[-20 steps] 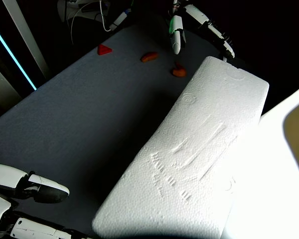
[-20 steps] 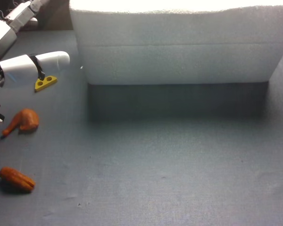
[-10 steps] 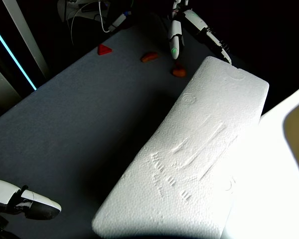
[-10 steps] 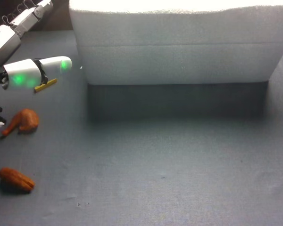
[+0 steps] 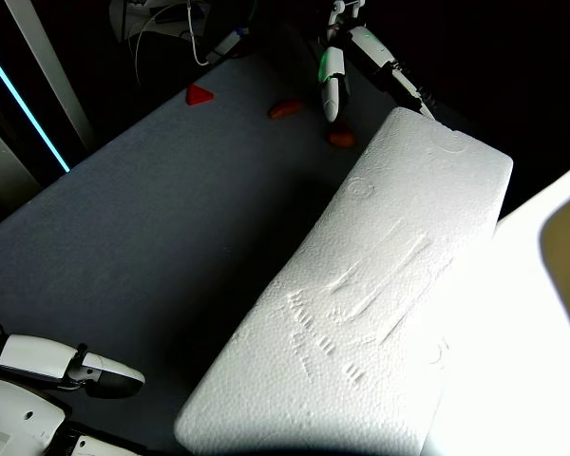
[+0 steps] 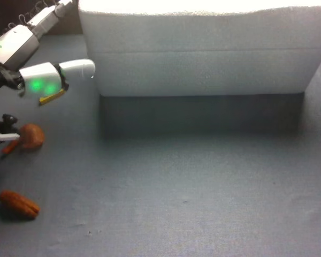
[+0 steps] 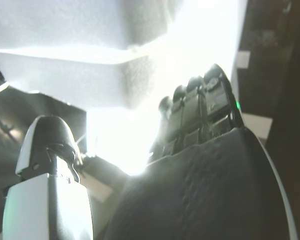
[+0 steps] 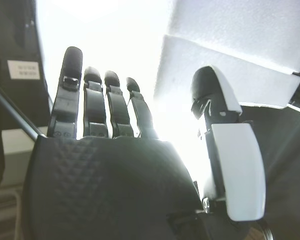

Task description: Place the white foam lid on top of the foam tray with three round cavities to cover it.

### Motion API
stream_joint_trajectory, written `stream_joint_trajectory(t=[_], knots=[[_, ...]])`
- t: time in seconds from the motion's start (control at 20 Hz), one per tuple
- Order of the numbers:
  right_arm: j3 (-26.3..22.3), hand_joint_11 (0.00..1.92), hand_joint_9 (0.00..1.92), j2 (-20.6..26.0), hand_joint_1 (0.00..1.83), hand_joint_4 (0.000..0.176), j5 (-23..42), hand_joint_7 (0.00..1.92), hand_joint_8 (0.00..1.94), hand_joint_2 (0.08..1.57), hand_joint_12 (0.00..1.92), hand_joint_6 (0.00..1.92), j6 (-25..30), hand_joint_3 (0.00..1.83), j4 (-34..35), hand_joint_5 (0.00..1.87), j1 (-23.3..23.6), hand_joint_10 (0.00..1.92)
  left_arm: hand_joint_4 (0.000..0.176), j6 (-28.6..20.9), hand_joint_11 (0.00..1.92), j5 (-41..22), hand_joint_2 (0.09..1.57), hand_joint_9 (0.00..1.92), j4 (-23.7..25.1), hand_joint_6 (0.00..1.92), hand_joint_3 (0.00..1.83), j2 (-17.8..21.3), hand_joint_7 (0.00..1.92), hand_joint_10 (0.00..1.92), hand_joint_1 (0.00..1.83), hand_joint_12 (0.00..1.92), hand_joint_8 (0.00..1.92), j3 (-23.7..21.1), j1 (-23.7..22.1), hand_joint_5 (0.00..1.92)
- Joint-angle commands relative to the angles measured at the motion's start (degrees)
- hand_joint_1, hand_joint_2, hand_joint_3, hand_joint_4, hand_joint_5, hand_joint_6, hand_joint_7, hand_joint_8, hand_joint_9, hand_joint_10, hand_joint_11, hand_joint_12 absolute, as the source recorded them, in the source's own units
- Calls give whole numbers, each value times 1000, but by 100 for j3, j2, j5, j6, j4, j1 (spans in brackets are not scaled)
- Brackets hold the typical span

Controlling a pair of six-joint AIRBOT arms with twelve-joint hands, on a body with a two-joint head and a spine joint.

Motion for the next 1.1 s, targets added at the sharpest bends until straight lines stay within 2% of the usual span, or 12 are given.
stream_joint_trajectory(t=[0.0, 0.15, 0.2, 0.3, 0.35, 0.4, 0.6, 0.65, 0.75, 0.8, 0.95, 1.05], knots=[[70, 0, 0, 77, 456, 28, 675, 0, 0, 1276, 218, 0, 8, 0, -46, 0, 65, 0, 32, -24, 0, -686, 1162, 0, -70, 0, 16, 0, 0, 0, 483, 0, 0, 76, -106, 0], [90, 0, 0, 36, 446, 28, 670, 0, 0, 1276, 277, 0, 9, 0, -57, 0, 82, 0, 25, 55, 0, -571, 1180, 0, -137, 0, 16, -97, 0, 0, 432, 0, 0, 202, -275, 0], [99, 0, 0, 21, 455, 18, 665, 0, 0, 1277, 91, 0, 9, 0, -59, 0, 88, 0, 25, 92, 0, -551, 1186, 0, -184, 0, 17, -120, 0, 0, 432, 0, 0, 229, -314, 0], [101, 0, 0, 12, 473, 10, 665, 0, 0, 1278, 3, 0, 9, 1, -71, 0, 99, 0, 23, 125, 0, -476, 1199, 0, -273, 0, 17, -187, 0, 0, 453, 0, 0, 322, -389, 0], [102, 10, 0, 7, 469, 4, 665, 0, 0, 1278, 5, 0, 9, 1, -79, 0, 106, 0, 27, 125, 8, -453, 1202, 0, -317, 0, 16, -218, 0, 0, 451, 4, 0, 369, -415, 0], [104, 8, 0, -1, 468, 7, 665, 0, 0, 1276, 5, 0, 9, 0, -88, 0, 117, 0, 59, 125, 64, -429, 1187, 0, -368, 0, 5, -255, 0, 0, 455, 34, 0, 426, -451, 0], [114, 32, 0, -46, 472, 5, 665, 0, 0, 1283, 20, 0, 10, 2, -144, 0, 172, 0, 57, 117, 25, -329, 1195, 0, -476, 0, 5, -334, 0, 0, 450, 39, 0, 571, -530, 0], [120, 52, 0, -67, 464, 7, 664, 0, 0, 1284, 34, 0, 12, 2, -169, 0, 196, 0, 61, 119, 4, -326, 1199, 0, -526, 0, 0, -340, 0, 0, 463, 229, 0, 591, -530, 0], [133, 1, 0, -103, 475, 0, 601, 0, 0, 1292, 659, 0, 29, 0, -287, 0, 268, 0, 75, 115, 0, -311, 1193, 0, -559, 0, 0, -347, 0, 0, 470, 377, 0, 615, -526, 0], [132, 0, 0, -110, 445, 0, 600, 0, 0, 1289, 906, 0, 29, 0, -307, 0, 281, 0, 66, 115, 0, -314, 1190, 0, -568, 0, 0, -350, 0, 0, 477, 521, 0, 615, -523, 0], [132, 0, 0, -136, 477, 0, 600, 0, 0, 1294, 911, 0, 61, 1, -375, 0, 303, 0, 57, 115, 0, -327, 1183, 0, -600, 0, 0, -364, 0, 0, 502, 957, 0, 628, -510, 0], [139, 0, 0, -152, 482, 0, 600, 0, 0, 1291, 1017, 0, 62, 0, -377, 0, 305, 0, 84, 108, 0, -346, 1170, 0, -618, 0, 0, -350, 0, 0, 500, 1261, 0, 625, -494, 0]])
